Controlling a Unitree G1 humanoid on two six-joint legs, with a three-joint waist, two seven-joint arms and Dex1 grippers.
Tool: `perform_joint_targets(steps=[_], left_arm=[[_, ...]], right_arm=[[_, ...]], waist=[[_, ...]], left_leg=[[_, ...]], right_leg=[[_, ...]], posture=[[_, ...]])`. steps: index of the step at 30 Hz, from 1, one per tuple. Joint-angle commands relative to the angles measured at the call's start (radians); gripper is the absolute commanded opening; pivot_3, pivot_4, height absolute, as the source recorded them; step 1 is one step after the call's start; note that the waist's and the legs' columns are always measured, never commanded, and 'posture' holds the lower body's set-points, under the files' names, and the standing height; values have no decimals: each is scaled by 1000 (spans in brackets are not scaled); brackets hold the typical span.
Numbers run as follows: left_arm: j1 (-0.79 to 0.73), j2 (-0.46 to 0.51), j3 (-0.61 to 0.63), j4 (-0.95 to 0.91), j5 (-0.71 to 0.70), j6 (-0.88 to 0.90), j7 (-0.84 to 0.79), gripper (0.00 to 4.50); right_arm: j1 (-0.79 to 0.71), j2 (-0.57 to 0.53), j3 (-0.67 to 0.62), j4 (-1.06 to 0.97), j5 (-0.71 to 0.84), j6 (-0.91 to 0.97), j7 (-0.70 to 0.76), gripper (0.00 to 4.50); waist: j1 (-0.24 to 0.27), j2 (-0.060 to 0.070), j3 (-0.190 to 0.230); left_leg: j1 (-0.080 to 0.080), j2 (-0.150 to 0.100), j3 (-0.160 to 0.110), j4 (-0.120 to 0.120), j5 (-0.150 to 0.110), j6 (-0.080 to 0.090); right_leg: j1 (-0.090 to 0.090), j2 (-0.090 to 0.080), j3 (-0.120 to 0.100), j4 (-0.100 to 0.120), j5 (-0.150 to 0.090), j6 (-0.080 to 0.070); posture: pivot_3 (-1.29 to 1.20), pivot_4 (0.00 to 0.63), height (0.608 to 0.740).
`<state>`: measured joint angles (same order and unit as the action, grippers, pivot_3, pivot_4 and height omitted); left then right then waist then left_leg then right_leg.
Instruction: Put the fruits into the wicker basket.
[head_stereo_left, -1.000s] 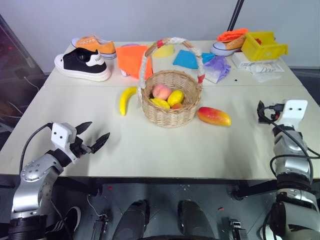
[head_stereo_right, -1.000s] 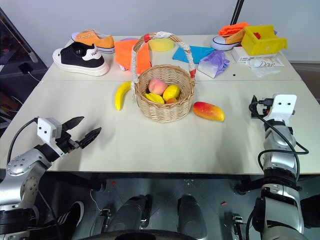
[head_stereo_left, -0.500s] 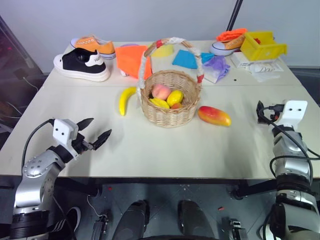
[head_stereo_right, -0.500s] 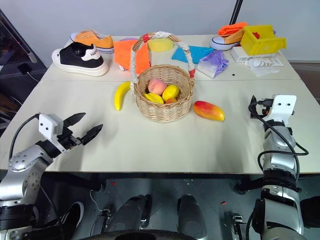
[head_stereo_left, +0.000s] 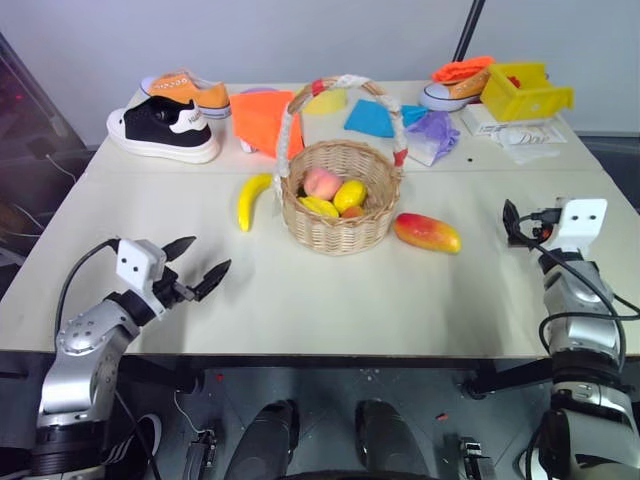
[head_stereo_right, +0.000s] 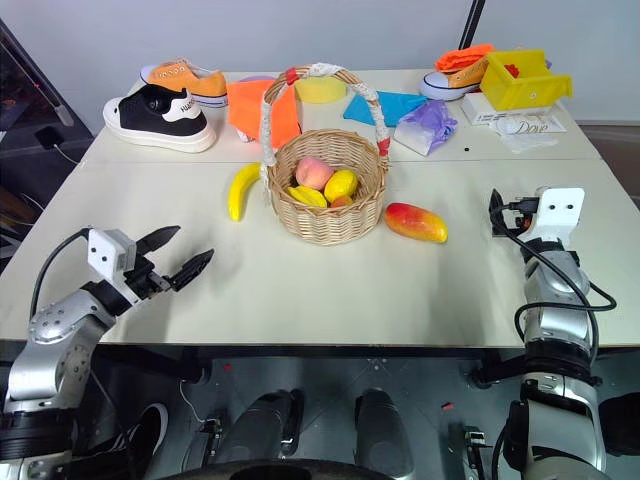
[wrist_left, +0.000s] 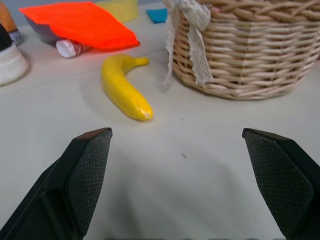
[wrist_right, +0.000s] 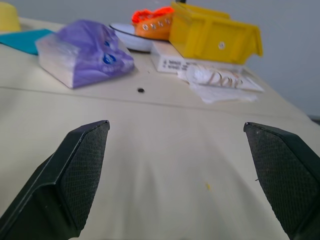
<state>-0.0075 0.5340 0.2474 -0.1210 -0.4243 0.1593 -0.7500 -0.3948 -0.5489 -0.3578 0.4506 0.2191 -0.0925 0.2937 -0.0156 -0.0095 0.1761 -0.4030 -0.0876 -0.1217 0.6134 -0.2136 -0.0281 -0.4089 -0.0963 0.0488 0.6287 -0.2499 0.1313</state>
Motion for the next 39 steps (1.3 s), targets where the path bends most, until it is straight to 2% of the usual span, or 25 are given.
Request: perform_joint_targets(steps=[1, 7, 12, 17, 21, 26, 31, 39], left_arm=[[4, 3, 2, -38, -36, -21, -45, 4462], [-14, 23, -23, -59, -56, -8, -109, 4462], [-17, 61, -41, -112, -102, 48, -172, 4462], [-6, 83, -59, -170, -115, 54, -219, 4462], [-18, 74, -97, -212, -106, 31, -231, 4462], [-16, 72, -130, -205, -82, 20, -233, 4462], [-13, 71, -126, -202, -84, 21, -223, 4462], [12, 62, -123, -210, -85, 10, -202, 4462]], right_arm=[[56, -4, 2, -152, 59, 24, 85, 4486], [258, -96, 78, -531, 243, 236, 387, 4486], [258, -212, 136, -628, 248, 370, 493, 4486], [144, -258, 213, -583, 164, 454, 490, 4486], [-4, -270, 304, -495, 108, 577, 490, 4486], [-158, -264, 412, -310, 17, 539, 577, 4486], [-226, -248, 470, -207, -30, 565, 633, 4486], [-298, -209, 505, -71, -113, 496, 642, 4486]], waist=[[3, 0, 0], [4, 1, 0], [0, 1, 0], [4, 1, 0], [5, 1, 0], [4, 1, 0], [4, 1, 1], [1, 1, 1]], left_leg=[[0, 0, 0, 0, 0, 0], [0, 0, -1, 1, -1, 1], [-1, 1, 0, 1, -1, 1], [-1, 1, 0, 1, -1, 1], [-3, 1, 0, 1, -1, 1], [-3, 1, 0, 1, -1, 1], [-4, 1, 0, 0, -2, 3], [-4, 0, 1, 0, -2, 3]], right_leg=[[0, 0, 0, 0, 0, 0], [0, -1, 0, -1, -1, -2], [0, 0, 0, -1, -2, -2], [0, -1, 0, -2, -2, -2], [0, -1, 0, -4, -2, -3], [-1, -1, -1, -6, -1, -3], [-1, -1, -1, -8, -1, -2], [-1, -1, -1, -8, 0, -1]], posture=[[0, 150, 740], [0, 150, 740], [0, 150, 740], [0, 150, 740], [0, 150, 740], [0, 150, 740], [0, 150, 740], [0, 150, 740]])
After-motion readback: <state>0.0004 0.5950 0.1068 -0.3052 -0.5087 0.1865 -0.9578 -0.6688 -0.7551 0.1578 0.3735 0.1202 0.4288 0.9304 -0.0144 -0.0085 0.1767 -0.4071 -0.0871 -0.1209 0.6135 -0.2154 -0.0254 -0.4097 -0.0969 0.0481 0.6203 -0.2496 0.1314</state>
